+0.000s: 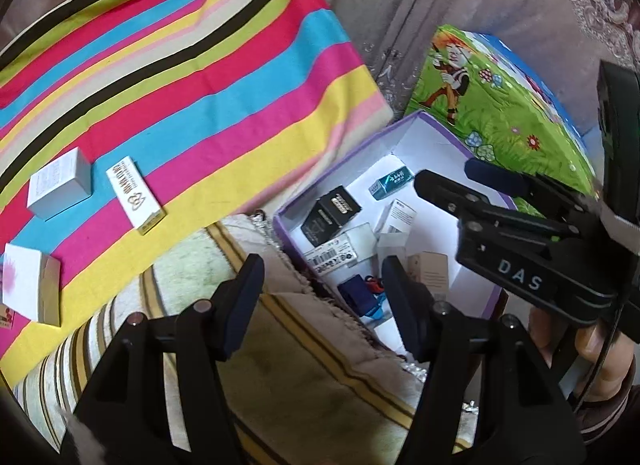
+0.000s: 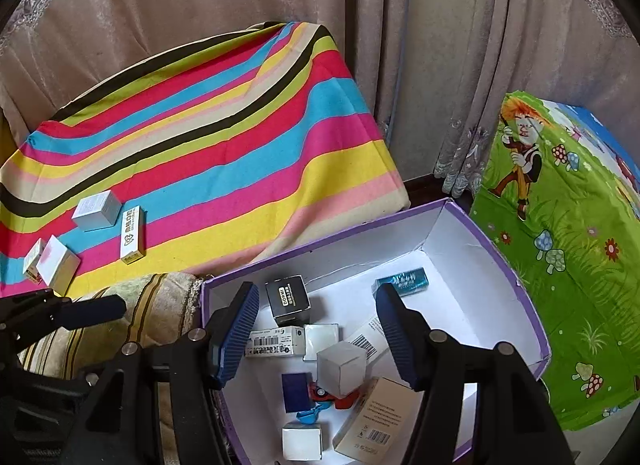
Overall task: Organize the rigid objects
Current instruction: 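Open right gripper dropping teal box while left releases blue-topped box inside, then move both grippers back over the white boxes on the striped cloth, then grasp white text-printed box with left gripper while right grasps white DING ZHI DENTAL box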
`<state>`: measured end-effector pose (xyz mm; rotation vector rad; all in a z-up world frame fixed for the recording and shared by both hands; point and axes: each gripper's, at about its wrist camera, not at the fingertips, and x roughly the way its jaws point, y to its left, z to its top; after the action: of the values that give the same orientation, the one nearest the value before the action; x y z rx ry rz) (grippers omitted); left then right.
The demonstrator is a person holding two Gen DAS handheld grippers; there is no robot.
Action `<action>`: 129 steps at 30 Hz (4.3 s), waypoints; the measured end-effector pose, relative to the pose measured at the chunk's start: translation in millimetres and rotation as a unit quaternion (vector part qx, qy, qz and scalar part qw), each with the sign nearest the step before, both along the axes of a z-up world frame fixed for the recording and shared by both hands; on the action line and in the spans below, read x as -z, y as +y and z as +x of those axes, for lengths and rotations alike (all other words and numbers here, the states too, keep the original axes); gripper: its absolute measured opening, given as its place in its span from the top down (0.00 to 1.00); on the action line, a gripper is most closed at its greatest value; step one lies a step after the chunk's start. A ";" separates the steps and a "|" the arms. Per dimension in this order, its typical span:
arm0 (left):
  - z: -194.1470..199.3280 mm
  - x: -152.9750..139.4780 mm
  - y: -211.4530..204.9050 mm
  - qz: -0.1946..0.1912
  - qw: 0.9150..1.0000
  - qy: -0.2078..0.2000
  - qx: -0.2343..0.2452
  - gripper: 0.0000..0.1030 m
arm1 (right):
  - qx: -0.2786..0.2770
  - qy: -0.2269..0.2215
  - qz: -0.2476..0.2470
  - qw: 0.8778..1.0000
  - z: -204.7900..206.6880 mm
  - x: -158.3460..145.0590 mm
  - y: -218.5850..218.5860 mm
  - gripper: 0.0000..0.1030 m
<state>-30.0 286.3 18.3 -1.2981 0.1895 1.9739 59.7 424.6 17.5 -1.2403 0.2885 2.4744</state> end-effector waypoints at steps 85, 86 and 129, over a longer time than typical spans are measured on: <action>-141.8 46.6 -313.6 0.000 0.831 -0.092 -0.548 0.14 | -0.205 -0.060 -0.057 0.975 -142.3 45.4 -162.8 0.39; -142.8 47.2 -313.0 -0.005 0.832 -0.092 -0.547 0.14 | -0.203 -0.060 -0.058 0.976 -143.4 46.3 -162.7 0.39; -118.0 19.9 -247.0 0.021 0.888 0.031 -0.458 0.25 | -0.195 -0.098 -0.012 0.976 -198.9 83.2 -171.5 0.69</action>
<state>-148.0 39.4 -1.6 -1.4328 -0.5431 2.7681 -139.2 253.0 -65.7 -1.6755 0.0223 2.6386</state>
